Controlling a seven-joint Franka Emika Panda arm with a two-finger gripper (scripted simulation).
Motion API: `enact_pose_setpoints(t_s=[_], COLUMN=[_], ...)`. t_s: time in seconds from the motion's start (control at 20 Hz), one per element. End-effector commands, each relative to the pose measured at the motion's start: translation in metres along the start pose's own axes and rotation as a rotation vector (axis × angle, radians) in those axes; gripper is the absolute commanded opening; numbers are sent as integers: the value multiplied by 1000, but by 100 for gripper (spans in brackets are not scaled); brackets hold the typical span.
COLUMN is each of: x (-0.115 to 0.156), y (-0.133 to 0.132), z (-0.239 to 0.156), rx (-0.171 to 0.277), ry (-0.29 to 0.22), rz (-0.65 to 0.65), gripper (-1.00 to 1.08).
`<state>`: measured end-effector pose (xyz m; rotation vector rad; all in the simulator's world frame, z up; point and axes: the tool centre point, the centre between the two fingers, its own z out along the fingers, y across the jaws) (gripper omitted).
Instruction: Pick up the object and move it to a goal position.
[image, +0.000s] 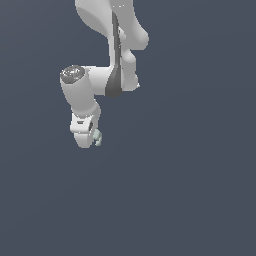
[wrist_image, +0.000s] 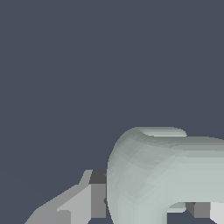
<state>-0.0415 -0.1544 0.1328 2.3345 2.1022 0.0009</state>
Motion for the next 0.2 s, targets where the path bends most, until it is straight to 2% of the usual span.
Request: enact_pose_setpoints(t_s=[0.0,0.15], x=[-6,-8], y=[3,4], z=[-2,-3], rx=[0,0], ry=[0,0], rz=[-2,-2], gripper=[-100,-100])
